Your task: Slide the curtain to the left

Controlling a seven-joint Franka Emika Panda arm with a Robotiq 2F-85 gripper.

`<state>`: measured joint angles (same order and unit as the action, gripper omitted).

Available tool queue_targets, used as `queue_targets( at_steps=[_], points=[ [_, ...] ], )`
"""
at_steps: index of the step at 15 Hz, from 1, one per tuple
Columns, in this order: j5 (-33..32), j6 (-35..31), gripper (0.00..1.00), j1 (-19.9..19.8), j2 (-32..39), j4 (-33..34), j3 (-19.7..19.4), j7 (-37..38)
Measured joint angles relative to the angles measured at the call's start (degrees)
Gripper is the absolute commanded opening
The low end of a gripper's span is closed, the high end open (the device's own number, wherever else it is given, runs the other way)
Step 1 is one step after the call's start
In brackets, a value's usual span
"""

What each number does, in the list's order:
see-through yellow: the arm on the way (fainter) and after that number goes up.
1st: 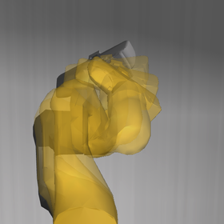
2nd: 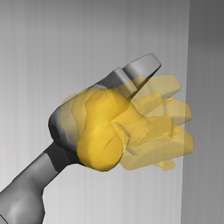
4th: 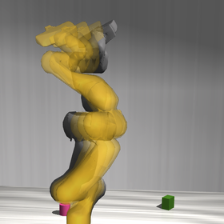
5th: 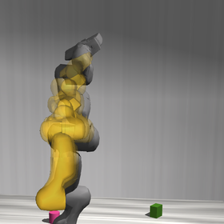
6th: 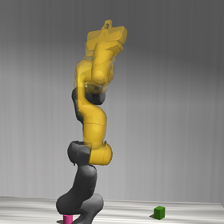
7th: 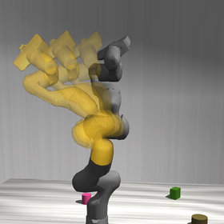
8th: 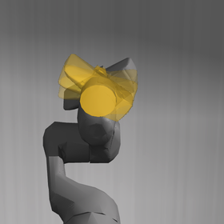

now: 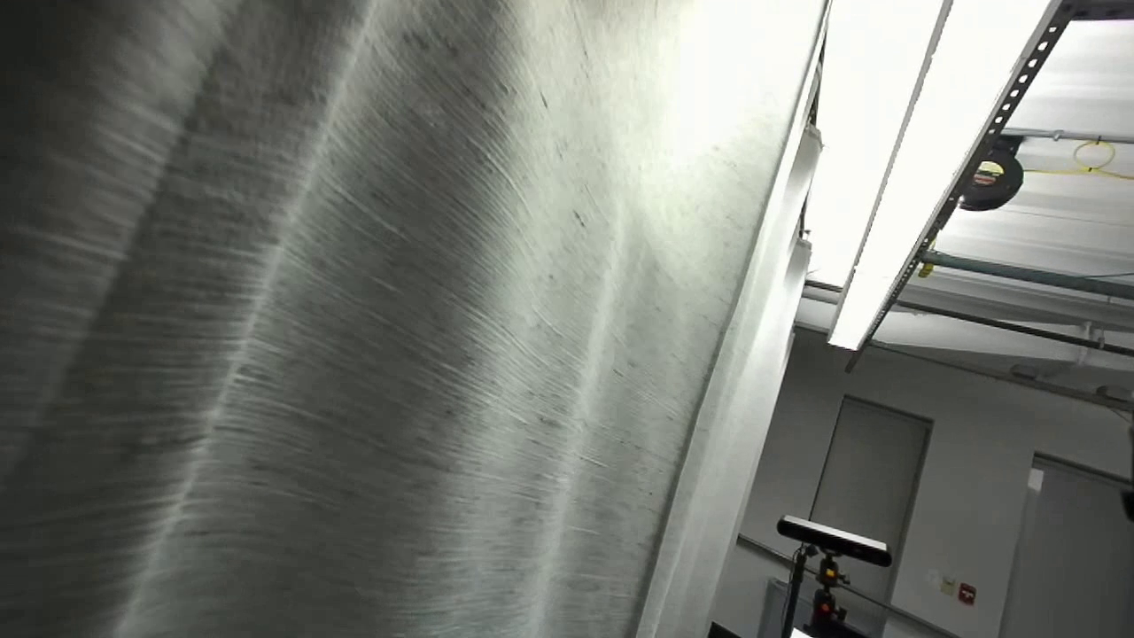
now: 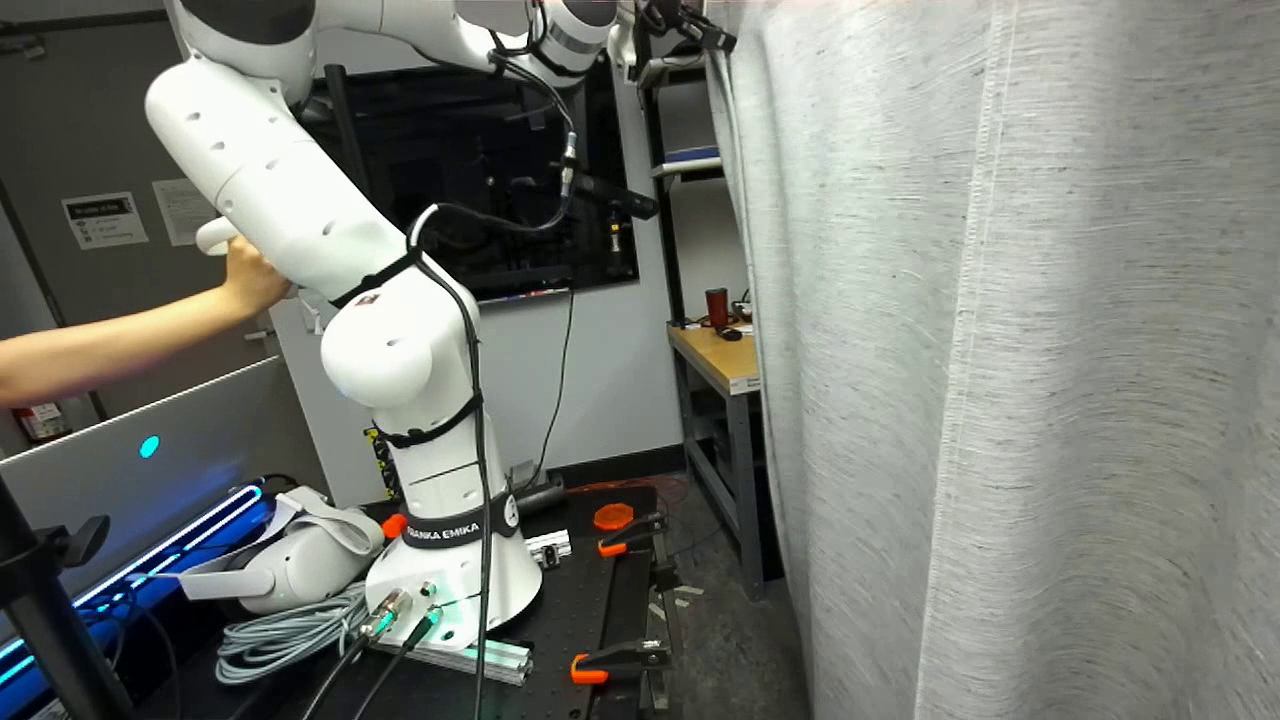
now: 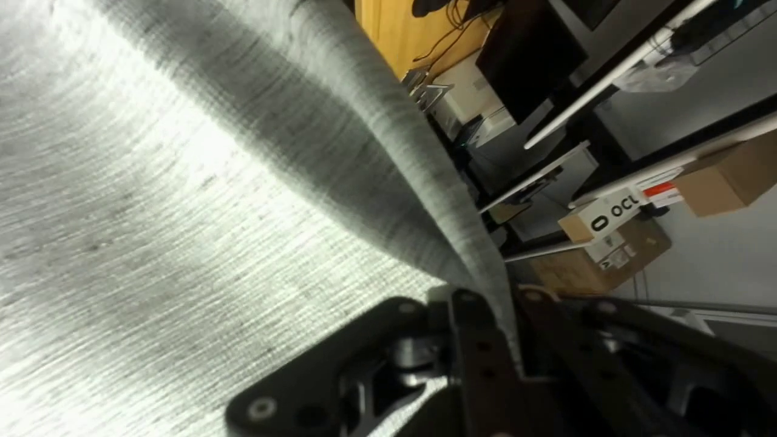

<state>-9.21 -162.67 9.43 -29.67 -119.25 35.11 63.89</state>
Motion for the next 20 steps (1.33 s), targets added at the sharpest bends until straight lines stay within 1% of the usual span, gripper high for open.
queue_targets(
  at_steps=[4,9,11,13,20],
  points=[
    [3.1,-0.3,0.01,0.8,-1.9,-0.2,5.5,0.0],
    [6.4,-0.7,0.01,1.7,-4.0,2.3,9.6,-0.1],
    [7.2,0.7,0.01,2.4,-4.4,3.7,11.7,0.0],
    [7.5,1.6,0.01,2.3,-4.9,5.3,14.0,0.1],
    [7.5,2.7,0.01,1.9,-6.4,10.0,17.8,0.1]
  ],
)
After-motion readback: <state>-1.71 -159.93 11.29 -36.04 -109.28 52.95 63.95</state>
